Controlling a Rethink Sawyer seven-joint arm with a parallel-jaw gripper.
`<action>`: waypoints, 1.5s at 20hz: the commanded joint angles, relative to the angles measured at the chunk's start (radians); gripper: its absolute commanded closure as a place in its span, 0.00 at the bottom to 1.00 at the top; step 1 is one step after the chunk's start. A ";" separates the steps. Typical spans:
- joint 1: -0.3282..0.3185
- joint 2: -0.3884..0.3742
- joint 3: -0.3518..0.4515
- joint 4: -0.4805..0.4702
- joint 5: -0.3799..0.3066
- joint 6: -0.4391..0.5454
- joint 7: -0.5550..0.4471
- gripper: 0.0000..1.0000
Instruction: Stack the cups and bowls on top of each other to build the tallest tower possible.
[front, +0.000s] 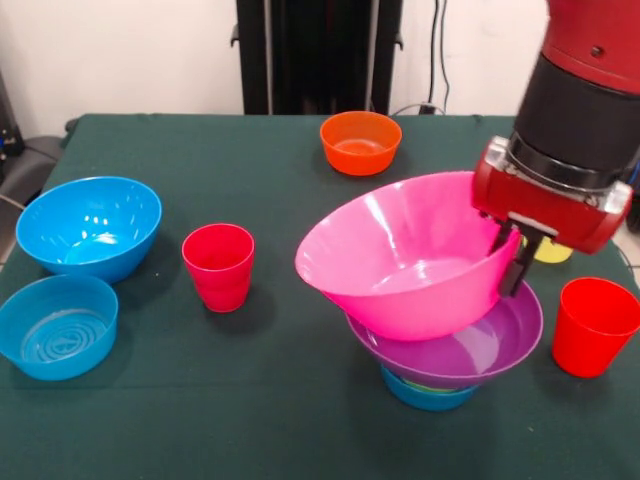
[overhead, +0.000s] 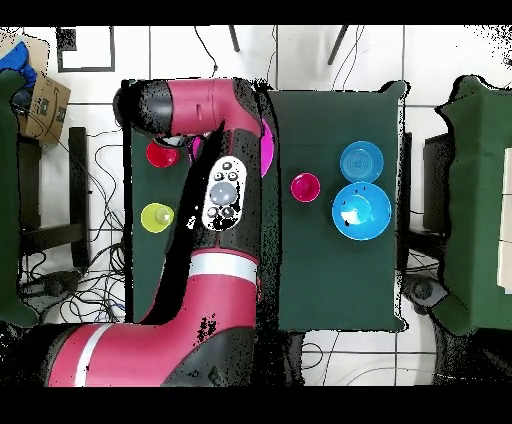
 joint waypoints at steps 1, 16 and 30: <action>0.049 0.096 -0.011 -0.221 0.060 0.185 0.325 1.00; 0.070 0.218 -0.130 -0.450 0.119 0.219 0.410 0.00; 0.068 -0.007 -0.019 0.026 0.134 -0.068 0.230 0.00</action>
